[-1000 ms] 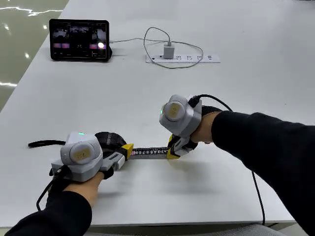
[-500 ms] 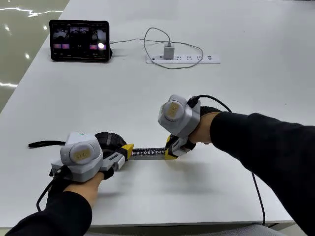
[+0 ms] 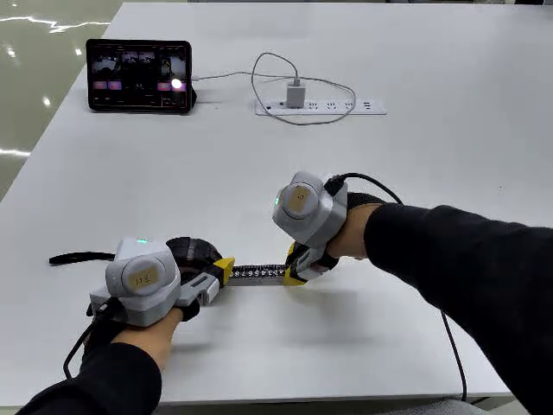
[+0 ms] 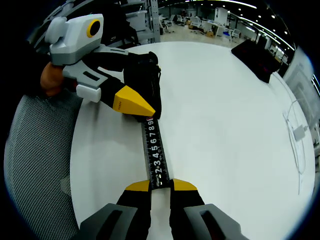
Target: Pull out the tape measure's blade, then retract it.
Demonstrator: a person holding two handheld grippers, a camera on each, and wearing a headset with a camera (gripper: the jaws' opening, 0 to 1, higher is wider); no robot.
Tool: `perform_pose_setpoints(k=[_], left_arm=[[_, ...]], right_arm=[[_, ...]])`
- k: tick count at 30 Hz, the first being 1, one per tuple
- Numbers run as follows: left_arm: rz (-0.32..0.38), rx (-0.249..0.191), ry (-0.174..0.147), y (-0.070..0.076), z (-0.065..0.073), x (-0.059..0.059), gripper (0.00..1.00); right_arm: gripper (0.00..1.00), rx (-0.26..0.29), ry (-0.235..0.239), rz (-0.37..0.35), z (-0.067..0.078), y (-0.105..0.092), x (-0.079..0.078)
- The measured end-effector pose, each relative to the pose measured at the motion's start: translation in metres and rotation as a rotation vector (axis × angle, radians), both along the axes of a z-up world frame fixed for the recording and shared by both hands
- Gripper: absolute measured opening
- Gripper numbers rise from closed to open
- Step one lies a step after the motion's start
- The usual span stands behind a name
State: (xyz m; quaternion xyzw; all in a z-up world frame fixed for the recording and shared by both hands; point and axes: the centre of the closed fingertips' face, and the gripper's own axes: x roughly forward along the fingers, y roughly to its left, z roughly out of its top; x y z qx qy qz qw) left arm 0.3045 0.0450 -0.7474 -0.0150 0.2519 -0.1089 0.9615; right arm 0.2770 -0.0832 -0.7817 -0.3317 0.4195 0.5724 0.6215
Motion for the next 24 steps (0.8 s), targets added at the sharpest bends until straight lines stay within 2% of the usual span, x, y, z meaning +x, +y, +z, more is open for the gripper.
perform_pose_setpoints(k=[4, 24], left_arm=[[0.003, -0.014, 0.004, 0.001, 0.0, 0.0, 0.63], [0.007, -0.03, 0.01, 0.001, 0.001, 0.0, 0.63]], right_arm=[[0.1, 0.004, 0.002, -0.003, -0.001, 0.002, 0.0], [0.1, 0.046, 0.006, 0.008, -0.001, 0.013, 0.002]])
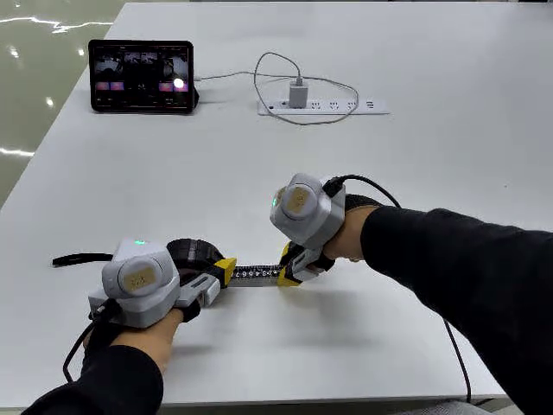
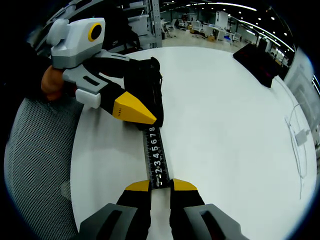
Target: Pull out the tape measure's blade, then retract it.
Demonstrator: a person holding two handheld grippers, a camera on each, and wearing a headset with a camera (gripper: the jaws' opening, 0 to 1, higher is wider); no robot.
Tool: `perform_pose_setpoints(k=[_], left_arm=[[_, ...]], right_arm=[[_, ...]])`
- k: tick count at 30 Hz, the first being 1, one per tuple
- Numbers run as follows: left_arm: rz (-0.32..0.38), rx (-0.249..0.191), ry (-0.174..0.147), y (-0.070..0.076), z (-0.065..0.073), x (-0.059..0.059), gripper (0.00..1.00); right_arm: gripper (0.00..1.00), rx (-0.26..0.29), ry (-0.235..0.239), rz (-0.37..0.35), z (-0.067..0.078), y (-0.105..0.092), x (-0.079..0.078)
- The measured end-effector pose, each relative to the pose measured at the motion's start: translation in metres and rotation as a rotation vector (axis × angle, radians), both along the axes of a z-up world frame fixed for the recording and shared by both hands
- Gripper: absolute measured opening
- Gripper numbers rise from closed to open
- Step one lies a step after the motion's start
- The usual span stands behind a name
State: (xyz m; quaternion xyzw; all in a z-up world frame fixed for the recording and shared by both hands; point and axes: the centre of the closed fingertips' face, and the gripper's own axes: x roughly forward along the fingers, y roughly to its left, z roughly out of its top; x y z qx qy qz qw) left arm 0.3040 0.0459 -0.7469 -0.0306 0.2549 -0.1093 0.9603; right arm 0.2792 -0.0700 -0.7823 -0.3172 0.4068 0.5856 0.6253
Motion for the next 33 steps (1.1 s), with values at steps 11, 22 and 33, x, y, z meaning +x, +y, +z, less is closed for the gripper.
perform_pose_setpoints(k=[11, 22, 33], left_arm=[[0.001, -0.005, 0.0, 0.001, 0.0, 0.0, 0.63], [0.002, -0.007, -0.002, 0.001, 0.0, 0.0, 0.63], [0.004, -0.012, -0.001, 0.001, 0.0, -0.001, 0.63]], right_arm=[[0.1, 0.014, 0.002, 0.011, 0.0, 0.005, 0.0], [0.1, 0.02, -0.007, 0.013, 0.002, 0.011, -0.001], [0.1, 0.03, -0.008, 0.012, 0.002, 0.016, -0.002]])
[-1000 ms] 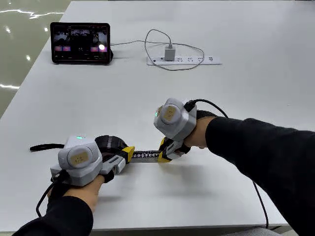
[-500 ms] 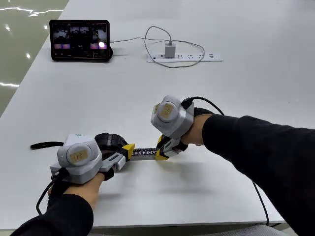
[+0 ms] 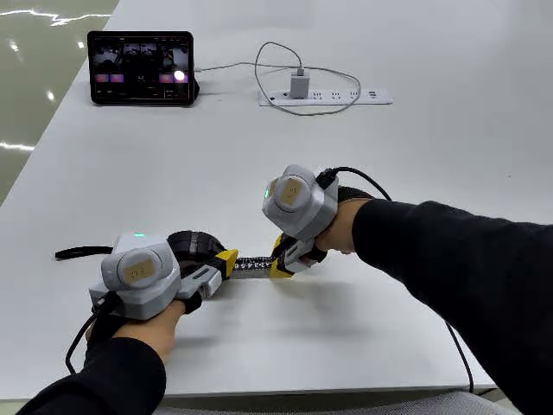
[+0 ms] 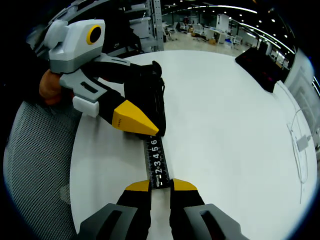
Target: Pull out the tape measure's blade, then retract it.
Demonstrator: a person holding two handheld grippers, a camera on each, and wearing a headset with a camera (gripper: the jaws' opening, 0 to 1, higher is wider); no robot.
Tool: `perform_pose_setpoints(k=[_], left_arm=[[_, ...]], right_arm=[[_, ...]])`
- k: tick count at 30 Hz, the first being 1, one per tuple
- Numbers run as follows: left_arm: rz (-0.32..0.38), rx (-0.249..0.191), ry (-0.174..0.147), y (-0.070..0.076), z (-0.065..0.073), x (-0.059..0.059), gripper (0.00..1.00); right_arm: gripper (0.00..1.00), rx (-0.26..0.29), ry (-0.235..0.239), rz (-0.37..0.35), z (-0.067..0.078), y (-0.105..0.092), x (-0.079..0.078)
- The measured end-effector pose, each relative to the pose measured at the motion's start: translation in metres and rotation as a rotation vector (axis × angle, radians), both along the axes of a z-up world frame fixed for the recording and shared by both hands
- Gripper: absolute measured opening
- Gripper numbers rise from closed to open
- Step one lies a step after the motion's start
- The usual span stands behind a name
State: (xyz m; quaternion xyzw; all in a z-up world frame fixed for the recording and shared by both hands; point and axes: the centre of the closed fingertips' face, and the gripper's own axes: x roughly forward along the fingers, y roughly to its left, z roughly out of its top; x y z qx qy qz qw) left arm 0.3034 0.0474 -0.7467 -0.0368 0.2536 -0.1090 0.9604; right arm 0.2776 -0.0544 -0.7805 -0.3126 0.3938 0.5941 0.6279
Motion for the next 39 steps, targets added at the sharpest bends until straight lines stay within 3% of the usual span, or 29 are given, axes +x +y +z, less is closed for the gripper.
perform_pose_setpoints(k=[26, 30, 33, 39], left_arm=[[0.009, -0.019, 0.001, 0.0001, 0.0006, -0.0006, 0.63], [0.009, -0.022, 0.003, -0.0001, 0.0008, -0.0008, 0.62], [0.008, -0.023, 0.004, -0.0002, 0.0008, -0.001, 0.62], [0.009, -0.027, 0.003, -0.0003, 0.0011, -0.0008, 0.62]], right_arm=[[0.1, 0.022, 0.004, -0.006, 0.0002, 0.0078, 0.0003], [0.1, 0.025, 0.0, 0.005, 0.0002, 0.0082, 0.0001], [0.1, 0.032, -0.021, 0.058, 0.0002, 0.0081, -0.0003], [0.09, 0.038, 0.006, 0.028, 0.0001, 0.0089, 0.0011]])
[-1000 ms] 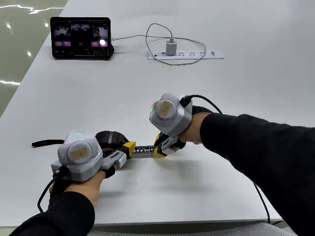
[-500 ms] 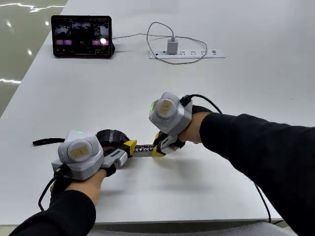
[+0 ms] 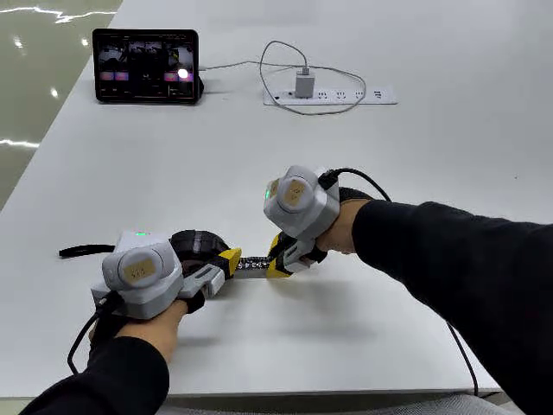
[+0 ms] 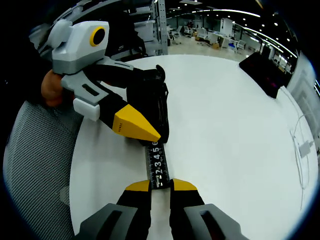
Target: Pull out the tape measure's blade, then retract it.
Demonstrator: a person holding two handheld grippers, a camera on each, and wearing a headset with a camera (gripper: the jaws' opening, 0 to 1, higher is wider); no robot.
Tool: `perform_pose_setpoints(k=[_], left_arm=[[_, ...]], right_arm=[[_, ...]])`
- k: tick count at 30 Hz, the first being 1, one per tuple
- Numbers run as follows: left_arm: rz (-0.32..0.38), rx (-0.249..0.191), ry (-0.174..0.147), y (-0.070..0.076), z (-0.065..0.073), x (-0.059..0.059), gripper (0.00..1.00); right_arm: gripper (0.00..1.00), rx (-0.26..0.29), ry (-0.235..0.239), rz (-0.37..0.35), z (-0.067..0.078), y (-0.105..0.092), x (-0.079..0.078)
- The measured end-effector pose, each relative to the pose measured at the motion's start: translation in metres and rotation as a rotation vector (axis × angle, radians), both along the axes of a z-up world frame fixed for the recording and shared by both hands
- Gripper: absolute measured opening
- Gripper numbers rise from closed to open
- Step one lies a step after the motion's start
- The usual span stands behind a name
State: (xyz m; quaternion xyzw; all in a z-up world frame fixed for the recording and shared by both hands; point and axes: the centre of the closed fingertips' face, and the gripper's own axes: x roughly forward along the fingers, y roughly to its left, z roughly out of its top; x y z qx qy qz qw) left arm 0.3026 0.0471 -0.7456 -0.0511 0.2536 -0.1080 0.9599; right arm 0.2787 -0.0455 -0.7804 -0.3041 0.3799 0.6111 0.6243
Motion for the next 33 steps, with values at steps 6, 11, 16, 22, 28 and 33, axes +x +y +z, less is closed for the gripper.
perform_pose_setpoints(k=[6, 11, 16, 22, 28, 33], left_arm=[[-0.014, 0.034, -0.002, -0.001, -0.001, 0.0, 0.61], [-0.014, 0.024, -0.002, 0.0, -0.001, 0.0, 0.61], [-0.016, 0.014, -0.001, 0.001, 0.0, 0.0, 0.61], [-0.016, 0.014, 0.001, 0.0, -0.001, 0.0, 0.61], [-0.017, 0.014, 0.002, 0.0, -0.001, 0.0, 0.61], [-0.016, 0.013, 0.003, 0.0, -0.001, 0.0, 0.61]], right_arm=[[0.1, 0.01, 0.001, -0.018, 0.0, 0.001, 0.0], [0.1, 0.01, -0.004, -0.01, 0.0, 0.002, -0.001], [0.11, 0.062, 0.02, -0.031, 0.001, 0.01, -0.002], [0.1, 0.067, 0.014, -0.025, 0.001, 0.015, -0.002], [0.1, 0.072, 0.013, -0.023, 0.001, 0.018, -0.002], [0.1, 0.075, 0.0, -0.022, 0.001, 0.02, -0.002]])
